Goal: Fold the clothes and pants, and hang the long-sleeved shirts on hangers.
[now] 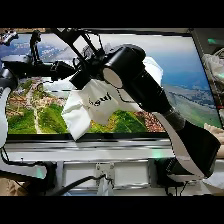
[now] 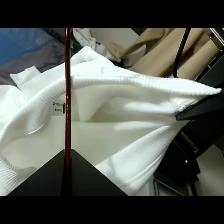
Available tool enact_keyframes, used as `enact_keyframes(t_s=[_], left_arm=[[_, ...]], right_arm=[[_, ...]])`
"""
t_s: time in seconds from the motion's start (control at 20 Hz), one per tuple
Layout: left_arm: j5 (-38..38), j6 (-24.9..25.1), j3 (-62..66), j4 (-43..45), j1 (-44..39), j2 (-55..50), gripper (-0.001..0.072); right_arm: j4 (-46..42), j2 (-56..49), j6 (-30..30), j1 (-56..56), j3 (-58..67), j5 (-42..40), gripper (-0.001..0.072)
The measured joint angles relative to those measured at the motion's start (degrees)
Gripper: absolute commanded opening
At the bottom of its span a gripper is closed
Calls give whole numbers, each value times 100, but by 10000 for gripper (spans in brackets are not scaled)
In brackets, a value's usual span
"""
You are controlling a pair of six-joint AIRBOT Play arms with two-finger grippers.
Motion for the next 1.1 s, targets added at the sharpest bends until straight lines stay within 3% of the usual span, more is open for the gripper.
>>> enact_keyframes(t_s=[1.1], left_arm=[[-400,223,15,0,-264,0,11]], right_arm=[[129,0,-9,0,-487,-321,29]])
